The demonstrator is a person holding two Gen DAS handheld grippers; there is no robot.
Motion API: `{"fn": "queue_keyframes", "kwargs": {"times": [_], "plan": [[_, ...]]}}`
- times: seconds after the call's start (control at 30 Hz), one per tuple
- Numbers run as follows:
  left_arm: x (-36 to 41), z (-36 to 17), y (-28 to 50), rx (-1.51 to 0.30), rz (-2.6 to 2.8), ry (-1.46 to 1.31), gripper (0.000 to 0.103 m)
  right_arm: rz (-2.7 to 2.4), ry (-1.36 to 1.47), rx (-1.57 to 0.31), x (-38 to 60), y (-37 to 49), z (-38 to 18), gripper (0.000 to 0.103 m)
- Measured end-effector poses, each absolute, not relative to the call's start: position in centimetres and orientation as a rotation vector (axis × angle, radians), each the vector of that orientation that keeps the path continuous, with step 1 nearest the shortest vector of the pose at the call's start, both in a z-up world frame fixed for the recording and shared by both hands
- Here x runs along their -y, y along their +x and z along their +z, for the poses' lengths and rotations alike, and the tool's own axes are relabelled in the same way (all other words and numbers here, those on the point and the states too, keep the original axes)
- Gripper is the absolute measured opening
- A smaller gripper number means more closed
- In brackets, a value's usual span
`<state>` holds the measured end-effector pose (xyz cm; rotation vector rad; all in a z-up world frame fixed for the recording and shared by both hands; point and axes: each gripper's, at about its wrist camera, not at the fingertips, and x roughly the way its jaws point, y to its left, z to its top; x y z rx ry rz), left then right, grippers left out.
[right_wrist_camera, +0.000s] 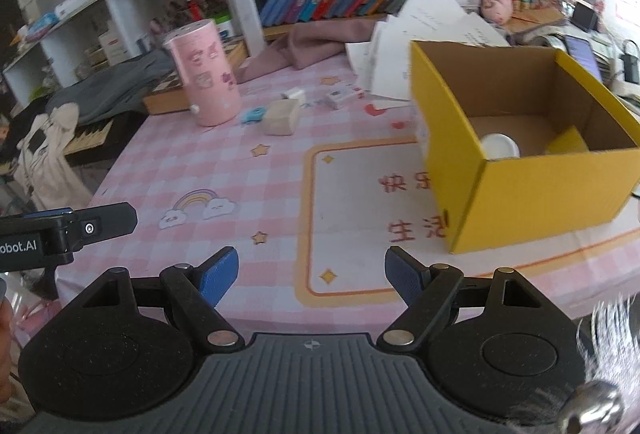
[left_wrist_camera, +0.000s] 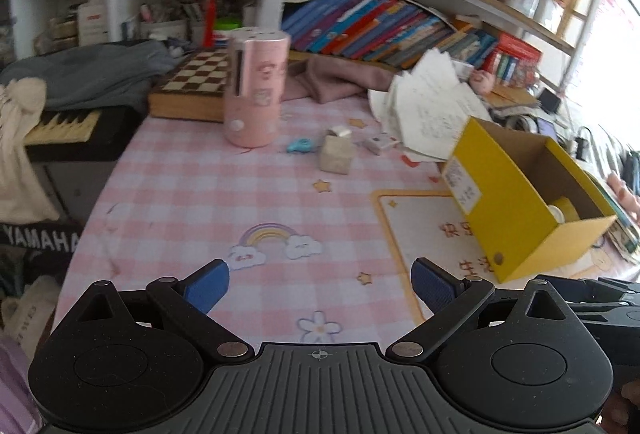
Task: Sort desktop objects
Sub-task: 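Move both grippers toward the small items beside the pink cup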
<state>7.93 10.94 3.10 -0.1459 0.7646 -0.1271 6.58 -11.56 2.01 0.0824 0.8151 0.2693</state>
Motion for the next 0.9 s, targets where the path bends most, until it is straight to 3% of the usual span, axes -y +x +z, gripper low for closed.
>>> {"fn": "queue_keyframes", "kwargs": {"times": [0.63,0.9], "plan": [[-9.9,1.5,13.1,-0.809,-0.083,-0.143,0.099,0.352,0.003,-0.81,10.4,13.5,1.8,0.079],[-6.7,0.2,18.5,-0.788,-0.115,0.018,0.099,0.341,-0.02,-0.77,10.6,20.5,2.1,0.078]]}}
